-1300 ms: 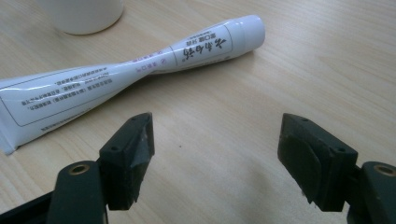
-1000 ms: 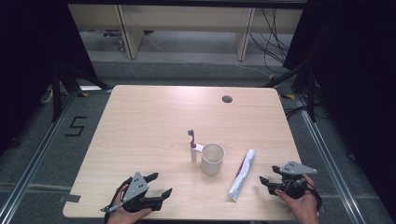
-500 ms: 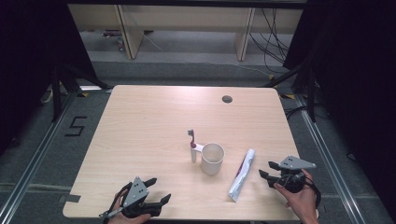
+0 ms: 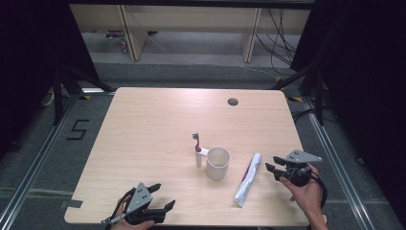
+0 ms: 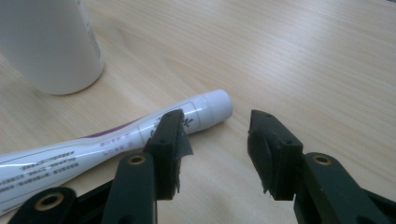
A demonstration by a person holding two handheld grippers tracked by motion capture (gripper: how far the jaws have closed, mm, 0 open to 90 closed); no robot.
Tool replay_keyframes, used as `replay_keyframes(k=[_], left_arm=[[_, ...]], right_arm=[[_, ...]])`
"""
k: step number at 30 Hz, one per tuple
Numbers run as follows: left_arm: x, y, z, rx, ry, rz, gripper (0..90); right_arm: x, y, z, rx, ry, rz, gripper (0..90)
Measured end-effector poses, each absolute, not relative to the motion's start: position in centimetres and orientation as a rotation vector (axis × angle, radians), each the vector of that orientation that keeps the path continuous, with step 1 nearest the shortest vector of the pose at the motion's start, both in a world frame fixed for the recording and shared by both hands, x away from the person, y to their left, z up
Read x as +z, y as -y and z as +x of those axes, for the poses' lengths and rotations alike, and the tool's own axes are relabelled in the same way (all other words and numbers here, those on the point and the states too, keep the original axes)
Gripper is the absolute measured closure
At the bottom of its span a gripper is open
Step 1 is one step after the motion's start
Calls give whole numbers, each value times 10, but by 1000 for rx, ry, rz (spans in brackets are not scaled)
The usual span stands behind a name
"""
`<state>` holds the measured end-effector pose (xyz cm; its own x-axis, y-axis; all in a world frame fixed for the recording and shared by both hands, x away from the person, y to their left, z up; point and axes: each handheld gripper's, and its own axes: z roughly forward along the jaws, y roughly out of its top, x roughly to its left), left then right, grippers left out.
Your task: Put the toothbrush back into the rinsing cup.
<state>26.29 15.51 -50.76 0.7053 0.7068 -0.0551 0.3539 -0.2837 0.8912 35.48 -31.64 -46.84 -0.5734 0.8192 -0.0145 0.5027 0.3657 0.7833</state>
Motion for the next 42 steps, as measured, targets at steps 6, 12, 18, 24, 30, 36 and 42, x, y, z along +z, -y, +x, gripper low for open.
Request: replay_keyframes(k=[6, 12, 18, 24, 30, 36, 42], left_arm=[[-508, -155, 263, 434, -826, 1899, 244], [-507, -155, 263, 433, -826, 1900, 244], [-507, -156, 263, 434, -829, 1892, 244], [-506, -157, 264, 439, -826, 1889, 244], [-506, -156, 264, 437, -827, 1896, 245], [-507, -156, 264, 436, -829, 1891, 245], [-506, -156, 264, 437, -827, 1896, 245]], right_arm=[[-463, 311, 370, 1066, -2242, 1110, 661], [-463, 302, 382, 1051, -2260, 1065, 741], [-463, 294, 391, 1043, -2286, 1065, 789], [-464, 288, 400, 1016, -2322, 1045, 809], [-467, 283, 407, 997, -2341, 1041, 818], [-470, 278, 412, 971, -2365, 1106, 824], [-477, 273, 421, 934, -2397, 1090, 830]])
